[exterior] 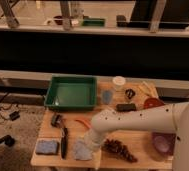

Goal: Place towel in paper cup

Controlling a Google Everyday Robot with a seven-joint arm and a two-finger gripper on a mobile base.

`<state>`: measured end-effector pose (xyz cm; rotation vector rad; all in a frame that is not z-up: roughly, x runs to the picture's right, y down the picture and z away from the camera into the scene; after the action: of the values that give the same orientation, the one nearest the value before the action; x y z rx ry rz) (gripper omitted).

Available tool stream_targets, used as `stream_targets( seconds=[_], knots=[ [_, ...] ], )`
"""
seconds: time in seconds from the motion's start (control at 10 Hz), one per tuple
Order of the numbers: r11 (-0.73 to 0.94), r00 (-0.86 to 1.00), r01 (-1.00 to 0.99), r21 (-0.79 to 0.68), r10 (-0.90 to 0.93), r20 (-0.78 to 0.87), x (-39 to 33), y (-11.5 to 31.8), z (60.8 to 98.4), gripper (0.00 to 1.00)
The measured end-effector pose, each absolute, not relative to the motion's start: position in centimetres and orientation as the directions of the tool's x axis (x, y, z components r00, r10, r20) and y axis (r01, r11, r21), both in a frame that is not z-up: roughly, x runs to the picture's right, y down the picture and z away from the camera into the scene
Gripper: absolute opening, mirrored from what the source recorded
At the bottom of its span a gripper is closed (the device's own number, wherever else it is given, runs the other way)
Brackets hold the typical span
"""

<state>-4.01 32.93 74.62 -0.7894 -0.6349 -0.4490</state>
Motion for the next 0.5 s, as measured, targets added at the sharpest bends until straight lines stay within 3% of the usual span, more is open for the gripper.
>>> stream_targets(
  seconds=[0.5],
  knots=[
    [0.619,0.731,0.582,-0.527,-0.116,0.672,-3.61,33.44,75.16,1.0]
  ],
)
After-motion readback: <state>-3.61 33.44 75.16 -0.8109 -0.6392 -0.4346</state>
